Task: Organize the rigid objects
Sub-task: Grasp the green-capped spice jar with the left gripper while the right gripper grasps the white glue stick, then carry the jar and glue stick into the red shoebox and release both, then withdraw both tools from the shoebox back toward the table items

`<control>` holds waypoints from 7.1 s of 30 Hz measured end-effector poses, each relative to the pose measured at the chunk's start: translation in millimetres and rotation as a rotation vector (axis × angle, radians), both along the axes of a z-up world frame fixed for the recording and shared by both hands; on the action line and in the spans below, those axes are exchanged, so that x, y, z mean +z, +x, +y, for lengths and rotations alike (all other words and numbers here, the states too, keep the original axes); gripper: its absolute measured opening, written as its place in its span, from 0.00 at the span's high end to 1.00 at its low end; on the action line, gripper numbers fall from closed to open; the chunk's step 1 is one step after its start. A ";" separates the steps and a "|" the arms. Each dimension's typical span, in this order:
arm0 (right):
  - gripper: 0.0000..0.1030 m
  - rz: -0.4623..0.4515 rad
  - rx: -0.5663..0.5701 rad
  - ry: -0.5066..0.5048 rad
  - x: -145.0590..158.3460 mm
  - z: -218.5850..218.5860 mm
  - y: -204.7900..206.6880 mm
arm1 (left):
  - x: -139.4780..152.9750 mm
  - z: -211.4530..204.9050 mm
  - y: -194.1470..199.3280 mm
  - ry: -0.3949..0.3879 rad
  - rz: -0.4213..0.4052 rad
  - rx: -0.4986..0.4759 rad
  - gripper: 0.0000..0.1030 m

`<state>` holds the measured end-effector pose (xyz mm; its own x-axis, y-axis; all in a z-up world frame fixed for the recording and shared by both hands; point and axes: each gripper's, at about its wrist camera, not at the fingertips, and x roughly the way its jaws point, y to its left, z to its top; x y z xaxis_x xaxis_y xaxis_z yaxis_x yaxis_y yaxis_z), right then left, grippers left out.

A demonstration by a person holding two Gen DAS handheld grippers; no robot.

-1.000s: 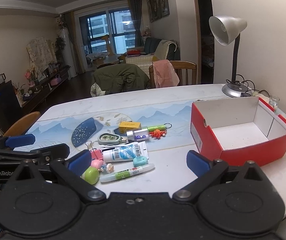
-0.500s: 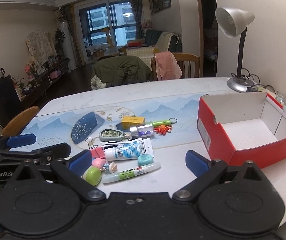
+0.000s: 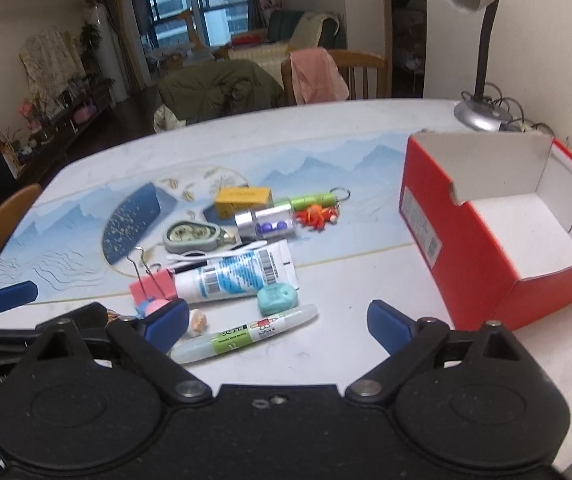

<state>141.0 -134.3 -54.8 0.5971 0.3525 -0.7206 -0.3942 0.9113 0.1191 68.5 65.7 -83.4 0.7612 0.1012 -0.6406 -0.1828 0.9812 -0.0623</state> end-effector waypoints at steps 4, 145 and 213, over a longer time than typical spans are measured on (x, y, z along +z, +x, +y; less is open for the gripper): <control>0.08 0.061 -0.011 -0.020 -20.7 8.8 14.2 | -16.6 0.7 8.5 0.015 0.042 -0.009 0.00; 0.82 0.248 0.074 -0.178 -51.5 -263.8 248.3 | -38.2 -339.3 383.7 0.031 0.403 -0.301 0.19; 0.01 -0.013 0.250 0.137 62.4 -171.5 80.3 | 77.8 -127.7 43.7 -0.009 -0.078 0.033 0.00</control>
<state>221.3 -305.8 7.6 0.4881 0.5838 -0.6488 -0.6068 0.7613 0.2284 112.2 -62.0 -5.6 0.8053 0.1211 -0.5804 -0.2089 0.9741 -0.0866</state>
